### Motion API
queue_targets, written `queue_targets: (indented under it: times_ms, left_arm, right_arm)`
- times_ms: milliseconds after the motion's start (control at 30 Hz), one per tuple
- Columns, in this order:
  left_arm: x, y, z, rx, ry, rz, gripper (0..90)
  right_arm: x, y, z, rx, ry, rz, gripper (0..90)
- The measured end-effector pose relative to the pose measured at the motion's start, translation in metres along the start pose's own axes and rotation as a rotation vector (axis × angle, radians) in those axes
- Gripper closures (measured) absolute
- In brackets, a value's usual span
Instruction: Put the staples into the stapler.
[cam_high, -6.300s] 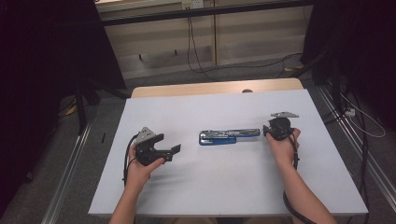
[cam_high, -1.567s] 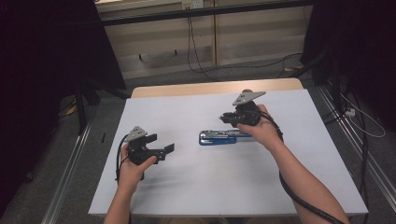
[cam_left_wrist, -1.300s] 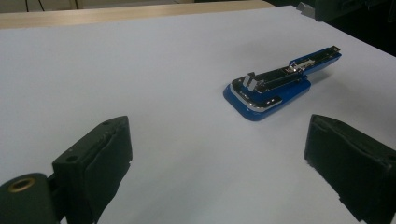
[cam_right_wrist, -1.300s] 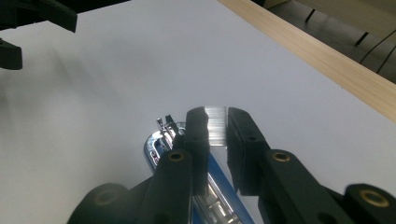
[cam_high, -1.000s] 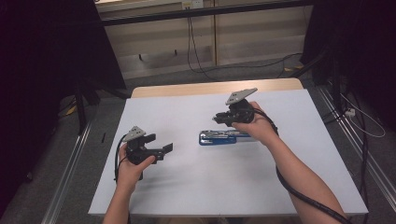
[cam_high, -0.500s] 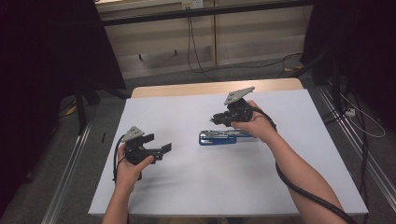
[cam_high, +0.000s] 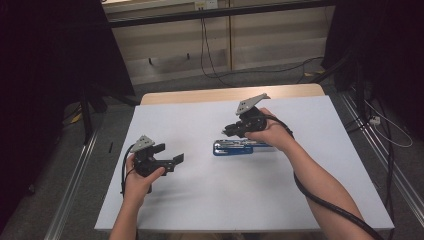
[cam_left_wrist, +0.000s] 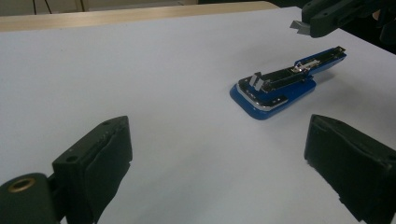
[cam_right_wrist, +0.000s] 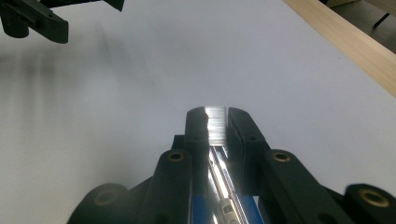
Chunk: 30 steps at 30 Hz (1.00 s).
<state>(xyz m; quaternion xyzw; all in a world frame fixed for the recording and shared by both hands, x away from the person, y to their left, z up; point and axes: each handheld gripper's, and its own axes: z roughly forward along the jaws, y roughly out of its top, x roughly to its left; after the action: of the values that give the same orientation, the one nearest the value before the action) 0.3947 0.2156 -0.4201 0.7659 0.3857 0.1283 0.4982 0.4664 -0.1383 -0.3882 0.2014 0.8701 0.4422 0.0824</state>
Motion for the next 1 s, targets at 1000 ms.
queue_targets:
  times_ms: [1000]
  left_arm:
    - [0.001,-0.005,-0.002,0.01,0.019,-0.009,7.8]
  right_arm:
    - [-0.007,-0.001,0.016,0.031,0.056,-0.074,79.5]
